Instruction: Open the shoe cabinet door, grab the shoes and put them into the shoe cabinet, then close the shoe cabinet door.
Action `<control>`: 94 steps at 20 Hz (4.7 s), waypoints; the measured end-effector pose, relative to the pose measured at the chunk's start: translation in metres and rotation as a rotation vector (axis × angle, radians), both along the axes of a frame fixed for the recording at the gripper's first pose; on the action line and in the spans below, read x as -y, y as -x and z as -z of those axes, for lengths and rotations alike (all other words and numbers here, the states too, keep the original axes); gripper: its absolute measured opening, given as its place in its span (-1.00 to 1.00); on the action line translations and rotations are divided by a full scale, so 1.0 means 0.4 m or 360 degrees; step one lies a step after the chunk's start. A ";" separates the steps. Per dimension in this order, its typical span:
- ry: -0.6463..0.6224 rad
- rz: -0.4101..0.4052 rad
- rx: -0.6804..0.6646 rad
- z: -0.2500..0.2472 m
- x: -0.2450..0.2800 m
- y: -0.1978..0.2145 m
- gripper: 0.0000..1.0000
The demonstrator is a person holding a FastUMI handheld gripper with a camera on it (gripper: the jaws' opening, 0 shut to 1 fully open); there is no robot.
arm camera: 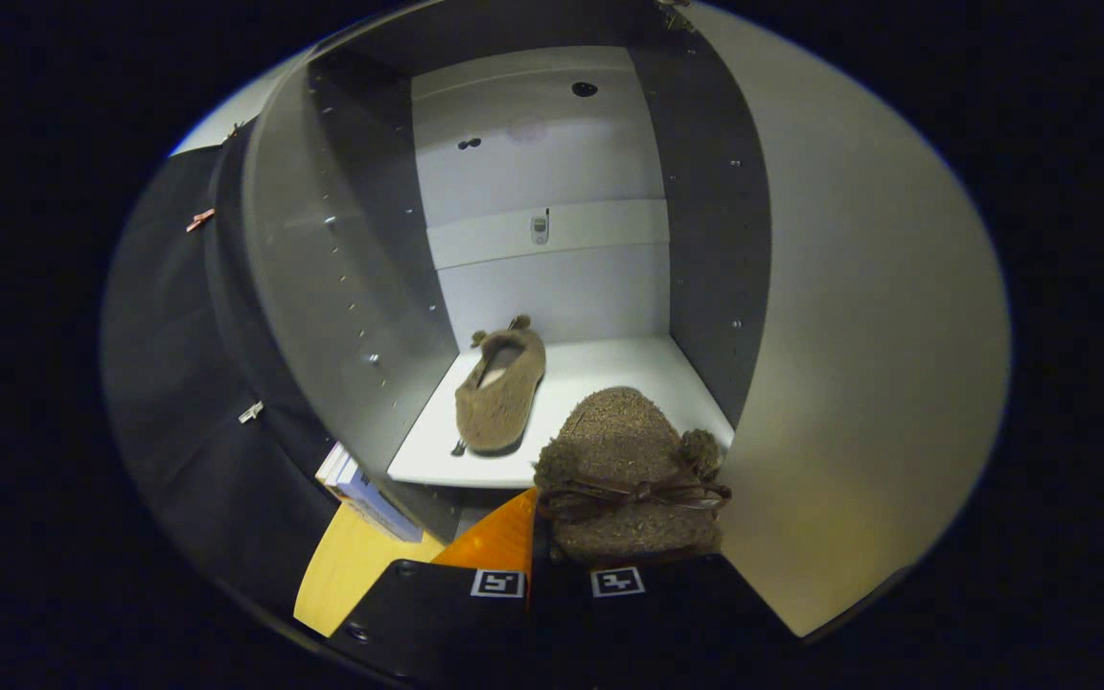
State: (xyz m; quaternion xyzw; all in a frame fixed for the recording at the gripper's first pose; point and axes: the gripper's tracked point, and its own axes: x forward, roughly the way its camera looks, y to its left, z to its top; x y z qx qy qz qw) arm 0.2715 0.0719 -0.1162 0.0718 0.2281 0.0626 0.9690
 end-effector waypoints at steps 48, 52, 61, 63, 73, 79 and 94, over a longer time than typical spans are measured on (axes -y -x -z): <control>0.0040 0.0075 0.0371 -0.179 0.012 -0.228 0.97; 0.0079 0.0107 0.0582 -0.288 0.054 -0.059 0.97; -0.0014 0.0077 0.0645 -0.312 0.111 0.381 0.96; -0.0024 0.0051 0.0652 -0.310 0.127 0.450 0.96; -0.0036 -0.0003 0.0574 -0.316 0.302 0.780 0.96; 0.0038 0.0279 0.0568 -0.312 0.545 0.856 0.96; 0.0141 0.0439 0.0534 -0.274 0.705 0.643 0.92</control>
